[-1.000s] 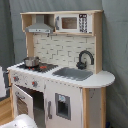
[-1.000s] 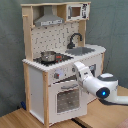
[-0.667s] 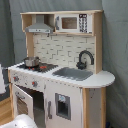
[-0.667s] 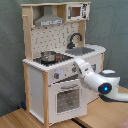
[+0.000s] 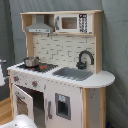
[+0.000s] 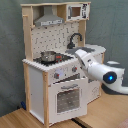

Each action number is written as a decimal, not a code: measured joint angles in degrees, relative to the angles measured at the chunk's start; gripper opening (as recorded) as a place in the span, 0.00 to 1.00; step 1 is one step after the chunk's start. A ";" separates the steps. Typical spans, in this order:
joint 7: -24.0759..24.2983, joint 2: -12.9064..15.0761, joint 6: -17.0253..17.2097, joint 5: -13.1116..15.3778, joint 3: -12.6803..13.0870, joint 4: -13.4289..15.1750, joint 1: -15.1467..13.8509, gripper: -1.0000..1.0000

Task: Play with the kitchen

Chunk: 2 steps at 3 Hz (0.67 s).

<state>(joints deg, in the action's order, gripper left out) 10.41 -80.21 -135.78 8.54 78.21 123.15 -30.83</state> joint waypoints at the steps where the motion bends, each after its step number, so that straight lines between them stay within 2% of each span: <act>1: -6.15 1.32 0.06 -0.01 -2.23 0.52 1.03 1.00; 2: -12.61 3.68 0.02 -0.09 -3.69 1.62 1.92 1.00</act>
<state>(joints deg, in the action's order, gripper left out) -2.20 -76.54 -135.77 8.45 74.52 124.77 -28.91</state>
